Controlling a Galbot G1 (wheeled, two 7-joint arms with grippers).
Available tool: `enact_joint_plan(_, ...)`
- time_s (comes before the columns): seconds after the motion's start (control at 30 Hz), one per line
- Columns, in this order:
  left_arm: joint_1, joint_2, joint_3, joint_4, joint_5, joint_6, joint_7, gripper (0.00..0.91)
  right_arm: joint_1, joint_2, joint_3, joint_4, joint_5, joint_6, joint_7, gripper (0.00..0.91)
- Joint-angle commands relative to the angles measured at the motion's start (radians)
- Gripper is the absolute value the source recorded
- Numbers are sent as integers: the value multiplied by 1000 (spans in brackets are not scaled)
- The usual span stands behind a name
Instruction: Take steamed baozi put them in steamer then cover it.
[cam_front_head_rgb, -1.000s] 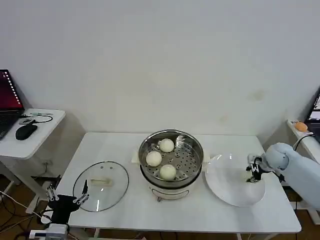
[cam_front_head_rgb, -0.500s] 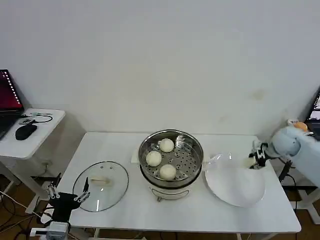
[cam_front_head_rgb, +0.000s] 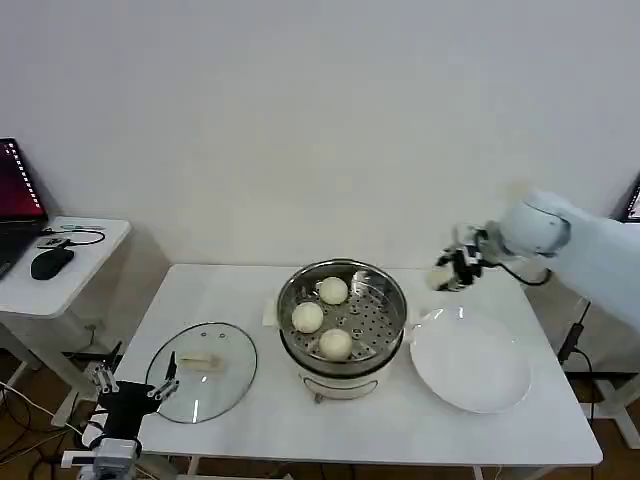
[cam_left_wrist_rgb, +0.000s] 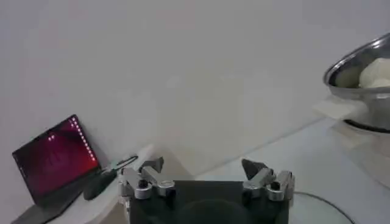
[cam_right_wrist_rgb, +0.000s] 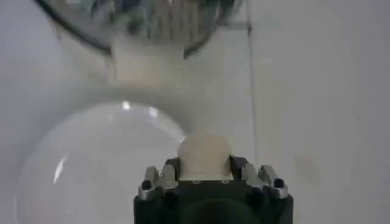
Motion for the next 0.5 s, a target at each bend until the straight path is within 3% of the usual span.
enact_joint_plan(0.03,-3,-4,-4,1,-3,1,0,907,142,256,-168,56,279,-156,140,554)
enact_joint_plan(0.2,-5,-7,-4,-4,-3,3,0,907,110,298,-174,21,336,-201,170,554)
enact_joint_plan(0.5,-11,-2,0,7,-3,3,0,907,38,300,-195,-47,304,-236,179,554)
